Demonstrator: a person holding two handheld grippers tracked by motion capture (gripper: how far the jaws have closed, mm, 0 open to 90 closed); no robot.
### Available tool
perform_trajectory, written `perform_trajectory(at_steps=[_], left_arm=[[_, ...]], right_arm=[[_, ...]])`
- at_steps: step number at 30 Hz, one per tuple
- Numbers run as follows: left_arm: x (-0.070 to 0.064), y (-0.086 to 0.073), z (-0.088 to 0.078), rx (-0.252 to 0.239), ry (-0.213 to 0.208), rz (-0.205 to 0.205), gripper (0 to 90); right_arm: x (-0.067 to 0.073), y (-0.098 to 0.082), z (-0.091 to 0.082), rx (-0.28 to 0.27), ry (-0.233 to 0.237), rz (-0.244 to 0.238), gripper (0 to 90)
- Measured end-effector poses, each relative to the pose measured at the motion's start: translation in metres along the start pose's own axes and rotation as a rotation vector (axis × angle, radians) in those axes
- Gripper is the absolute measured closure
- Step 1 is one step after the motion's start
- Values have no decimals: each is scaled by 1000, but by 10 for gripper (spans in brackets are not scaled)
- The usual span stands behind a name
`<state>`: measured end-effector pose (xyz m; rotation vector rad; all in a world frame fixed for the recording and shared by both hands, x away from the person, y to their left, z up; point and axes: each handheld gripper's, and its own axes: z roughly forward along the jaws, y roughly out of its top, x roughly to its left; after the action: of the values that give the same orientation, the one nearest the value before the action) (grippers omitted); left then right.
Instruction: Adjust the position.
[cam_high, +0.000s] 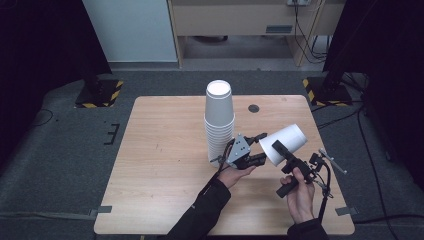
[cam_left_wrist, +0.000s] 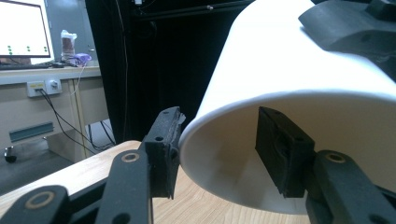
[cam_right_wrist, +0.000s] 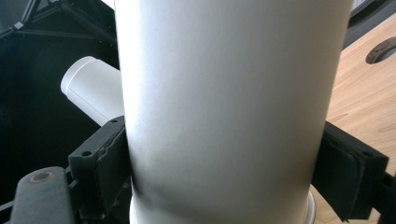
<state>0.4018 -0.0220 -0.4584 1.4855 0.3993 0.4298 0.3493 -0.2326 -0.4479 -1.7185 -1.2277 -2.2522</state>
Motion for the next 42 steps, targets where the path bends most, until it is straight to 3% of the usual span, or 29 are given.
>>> perform_trajectory(at_steps=[15,27,34,42], left_arm=[[4,-3,2,-2,3,-10,566],[7,-4,-3,-5,26,-1,721],[6,-6,-4,-6,27,-2,768],[7,-6,-2,-20,33,-12,667]], right_arm=[[-1,-4,3,32,6,21,150],[-2,-3,3,35,14,37,149],[-5,-2,2,25,15,48,147],[-6,-5,5,58,14,65,150]])
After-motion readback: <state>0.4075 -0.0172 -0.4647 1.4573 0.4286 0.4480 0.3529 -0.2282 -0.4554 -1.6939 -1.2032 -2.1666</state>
